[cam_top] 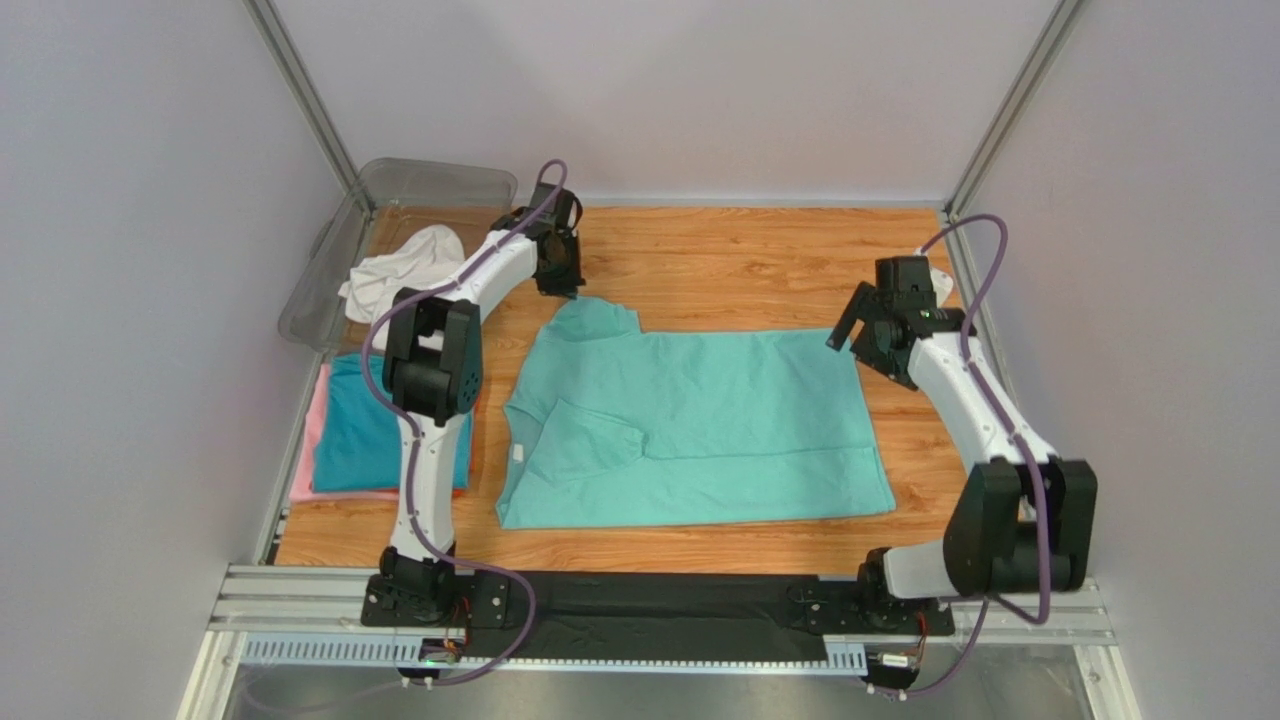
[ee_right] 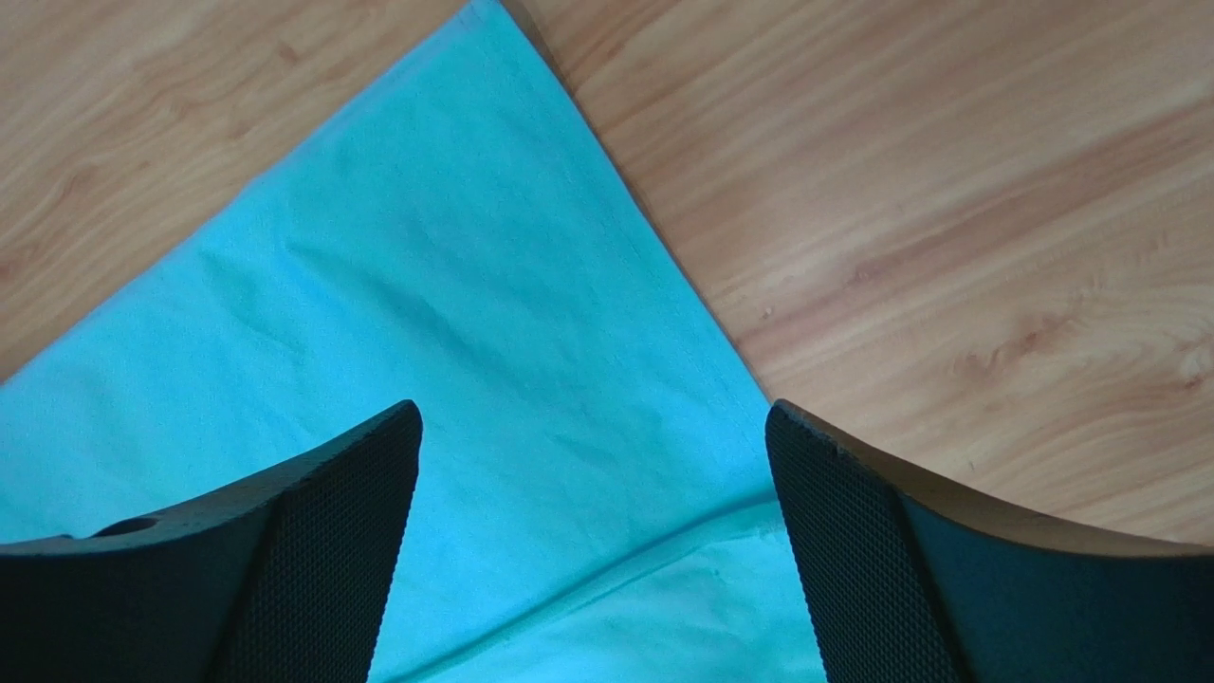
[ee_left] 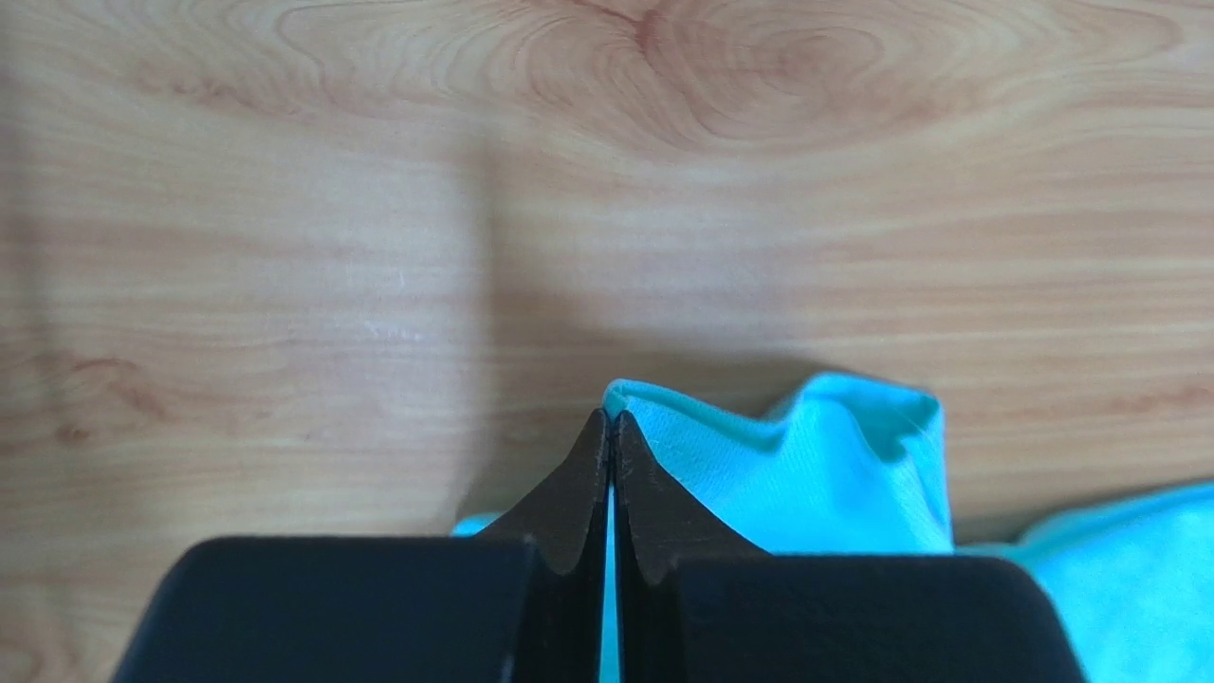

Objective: Fold and stack the t-shirts
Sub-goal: Fold the tshirt

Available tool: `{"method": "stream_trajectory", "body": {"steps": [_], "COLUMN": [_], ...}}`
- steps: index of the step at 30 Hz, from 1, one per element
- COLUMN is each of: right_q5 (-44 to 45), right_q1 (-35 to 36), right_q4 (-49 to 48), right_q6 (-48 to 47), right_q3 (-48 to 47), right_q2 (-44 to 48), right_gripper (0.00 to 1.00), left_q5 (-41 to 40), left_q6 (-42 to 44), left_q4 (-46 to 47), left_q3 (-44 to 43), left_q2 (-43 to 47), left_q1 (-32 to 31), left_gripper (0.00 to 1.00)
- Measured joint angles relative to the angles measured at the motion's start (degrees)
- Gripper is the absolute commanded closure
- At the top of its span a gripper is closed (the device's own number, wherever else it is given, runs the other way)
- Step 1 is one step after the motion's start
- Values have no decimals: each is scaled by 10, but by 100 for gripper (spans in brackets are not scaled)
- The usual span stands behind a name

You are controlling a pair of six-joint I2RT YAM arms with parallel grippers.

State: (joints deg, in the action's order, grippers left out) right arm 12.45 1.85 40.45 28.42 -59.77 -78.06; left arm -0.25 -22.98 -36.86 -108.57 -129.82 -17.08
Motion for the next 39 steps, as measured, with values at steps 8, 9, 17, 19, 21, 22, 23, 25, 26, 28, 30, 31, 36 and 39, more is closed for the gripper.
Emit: {"method": "stream_trajectory", "body": {"steps": [8,9,17,19,21,22,23,25,26,28,30,31,36,39], "right_q5": [16,17,25,25,26,27,27,28,28,29,29,29,25,24], "right_q1": [-3,-3,-7,-8,-9,-9,-9,-10,-10,-10,-10,-10,-11,-11], "right_q4": [-34,-33,-30,-30,-28,-28,-27,-25,-25,-25,-25,-25,-26,-26], "right_q6": [5,4,-14,-17,-19,-20,-20,-21,-22,-24,-25,-26,-30,-30], "right_q3": [-199,-218,-298,-304,-304,-304,-304,-304,-304,-304,-304,-304,-304,-304], "right_q2": [-242,-267,-387,-399,-407,-409,-411,-413,-414,-416,-420,-423,-431,-431], "right_gripper": [34,34,43,43,44,44,44,50,50,53,54,54,77,93], "left_q5": [28,32,46,45,45,46,46,47,47,48,49,49,51,52], "left_q6": [1,2,4,4,3,3,2,1,0,-1,-3,-3,-8,-10], "left_q4": [64,71,95,97,98,99,100,103,106,111,115,116,121,123], "left_q3": [108,116,175,192,207,215,220,232,237,243,249,252,264,271], "left_q2": [128,139,179,189,199,205,209,221,225,231,235,236,244,251], "left_q1": [-8,-9,-13,-14,-15,-15,-15,-16,-16,-16,-16,-16,-16,-16], "left_gripper": [100,100,100,100,100,100,100,100,100,100,100,100,100,100]}}
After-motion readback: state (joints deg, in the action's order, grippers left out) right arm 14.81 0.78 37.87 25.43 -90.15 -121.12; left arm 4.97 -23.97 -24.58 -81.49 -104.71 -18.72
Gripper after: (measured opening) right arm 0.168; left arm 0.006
